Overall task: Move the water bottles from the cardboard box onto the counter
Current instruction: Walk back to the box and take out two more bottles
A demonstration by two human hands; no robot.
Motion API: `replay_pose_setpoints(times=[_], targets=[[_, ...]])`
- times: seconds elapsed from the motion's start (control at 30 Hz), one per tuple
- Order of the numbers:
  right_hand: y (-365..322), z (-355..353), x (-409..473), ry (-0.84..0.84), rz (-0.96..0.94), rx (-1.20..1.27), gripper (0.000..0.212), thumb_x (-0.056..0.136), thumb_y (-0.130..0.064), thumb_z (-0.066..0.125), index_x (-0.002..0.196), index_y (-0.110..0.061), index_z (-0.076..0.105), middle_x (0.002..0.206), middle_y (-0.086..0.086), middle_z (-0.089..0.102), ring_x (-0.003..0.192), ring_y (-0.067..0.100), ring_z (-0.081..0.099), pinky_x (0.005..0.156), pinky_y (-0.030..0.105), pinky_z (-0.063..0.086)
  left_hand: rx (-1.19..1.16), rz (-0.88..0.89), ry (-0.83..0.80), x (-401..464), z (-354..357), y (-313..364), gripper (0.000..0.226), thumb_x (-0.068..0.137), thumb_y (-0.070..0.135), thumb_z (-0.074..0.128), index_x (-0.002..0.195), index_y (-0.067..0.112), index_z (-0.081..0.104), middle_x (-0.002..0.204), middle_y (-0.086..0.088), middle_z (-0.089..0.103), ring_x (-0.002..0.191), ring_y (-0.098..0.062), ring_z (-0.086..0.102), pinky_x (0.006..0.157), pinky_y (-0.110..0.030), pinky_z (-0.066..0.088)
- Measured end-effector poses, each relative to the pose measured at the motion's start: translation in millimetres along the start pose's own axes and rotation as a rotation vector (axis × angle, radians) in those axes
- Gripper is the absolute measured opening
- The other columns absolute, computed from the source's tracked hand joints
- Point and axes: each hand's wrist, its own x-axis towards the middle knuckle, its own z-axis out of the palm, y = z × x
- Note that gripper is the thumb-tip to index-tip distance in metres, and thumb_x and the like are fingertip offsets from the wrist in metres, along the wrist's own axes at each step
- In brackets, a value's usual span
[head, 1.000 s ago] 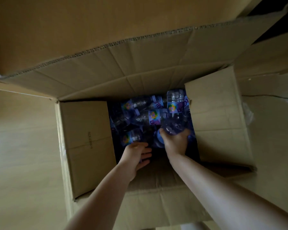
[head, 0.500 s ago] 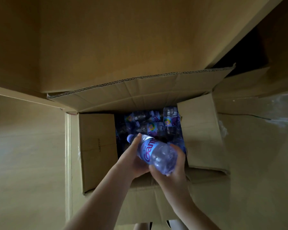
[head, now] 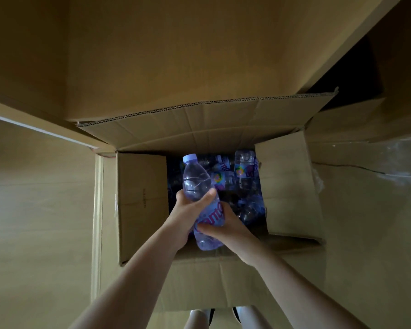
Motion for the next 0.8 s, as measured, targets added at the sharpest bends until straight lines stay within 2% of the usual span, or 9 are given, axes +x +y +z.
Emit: replay_pose_setpoints(times=[0.07, 0.17, 0.23, 0.3, 0.4, 0.47, 0.67, 0.73, 0.8], targets=[[4, 4, 8, -0.007, 0.013, -0.003, 0.055, 0.079, -0.01, 0.077, 0.119, -0.021, 0.042, 0.108, 0.001, 0.062, 0.085, -0.007, 0.066, 0.069, 0.01, 0.051, 0.054, 0.033, 0.116, 3, 2, -9, 0.066, 0.076, 0.024, 0.08, 0.125, 0.018, 0.037, 0.114, -0.007, 0.06, 0.102, -0.023, 0.065, 0.086, -0.041, 0.057], [5, -1, 18, -0.115, 0.076, -0.028, 0.056, 0.082, -0.028, 0.075, 0.126, -0.028, 0.04, 0.114, -0.009, 0.064, 0.097, -0.003, 0.065, 0.077, 0.016, 0.054, 0.102, 0.036, 0.254, 15, -3, -15, 0.07, 0.07, 0.021, 0.085, 0.12, 0.015, 0.037, 0.105, -0.005, 0.06, 0.092, -0.017, 0.065, 0.07, -0.03, 0.056], [3, -15, 31, -0.249, 0.128, -0.125, 0.031, 0.088, -0.047, 0.063, 0.116, -0.043, 0.048, 0.112, -0.022, 0.064, 0.104, -0.002, 0.062, 0.081, 0.022, 0.054, 0.069, -0.001, 0.284, 27, -12, -19, 0.067, 0.069, 0.02, 0.085, 0.12, 0.008, 0.042, 0.103, -0.011, 0.064, 0.088, -0.022, 0.068, 0.072, -0.036, 0.058], [5, -31, 55, -0.213, 0.189, -0.235, 0.031, 0.092, -0.059, 0.048, 0.116, -0.04, 0.053, 0.121, -0.016, 0.06, 0.112, 0.006, 0.056, 0.087, 0.03, 0.05, 0.065, -0.019, 0.26, 40, -21, -25, 0.067, 0.07, 0.023, 0.084, 0.123, 0.003, 0.048, 0.106, -0.016, 0.067, 0.09, -0.029, 0.07, 0.081, -0.046, 0.058], [17, -52, 107, 0.155, 0.173, -0.621, 0.039, 0.095, -0.042, 0.053, 0.124, -0.016, 0.054, 0.126, 0.005, 0.058, 0.109, 0.02, 0.056, 0.09, 0.036, 0.05, 0.049, -0.011, 0.217, 57, -31, -34, 0.065, 0.072, 0.025, 0.083, 0.125, 0.006, 0.05, 0.108, -0.015, 0.068, 0.092, -0.029, 0.07, 0.084, -0.045, 0.058], [29, -63, 141, 0.3, 0.091, -0.931, 0.046, 0.09, -0.029, 0.063, 0.129, -0.009, 0.048, 0.132, 0.011, 0.05, 0.12, 0.028, 0.05, 0.1, 0.038, 0.044, 0.039, -0.01, 0.197, 69, -33, -42, 0.063, 0.073, 0.024, 0.082, 0.125, 0.008, 0.05, 0.107, -0.014, 0.069, 0.091, -0.027, 0.07, 0.082, -0.043, 0.058], [72, -68, 212, 0.22, 0.014, -1.443, 0.082, 0.086, -0.021, 0.061, 0.152, -0.016, 0.012, 0.154, 0.011, 0.019, 0.141, 0.035, 0.02, 0.114, 0.046, 0.02, 0.034, 0.061, 0.127, 96, -32, -72, 0.058, 0.074, 0.024, 0.08, 0.12, 0.021, 0.045, 0.103, 0.0, 0.068, 0.082, -0.009, 0.071, 0.066, -0.022, 0.056], [90, -67, 220, 0.209, 0.016, -1.527, 0.081, 0.092, -0.026, 0.054, 0.153, -0.018, 0.001, 0.161, 0.006, 0.004, 0.147, 0.033, 0.004, 0.117, 0.051, 0.006, 0.04, 0.08, 0.126, 101, -31, -79, 0.056, 0.074, 0.024, 0.08, 0.117, 0.024, 0.045, 0.102, 0.005, 0.067, 0.082, -0.005, 0.07, 0.064, -0.018, 0.055], [101, -70, 226, 0.261, -0.031, -1.582, 0.079, 0.095, -0.033, 0.05, 0.153, -0.018, -0.001, 0.161, 0.006, 0.003, 0.148, 0.032, 0.002, 0.116, 0.054, 0.003, 0.037, 0.087, 0.112, 105, -30, -83, 0.052, 0.074, 0.024, 0.08, 0.113, 0.027, 0.046, 0.103, 0.006, 0.067, 0.084, -0.005, 0.07, 0.065, -0.017, 0.056]])
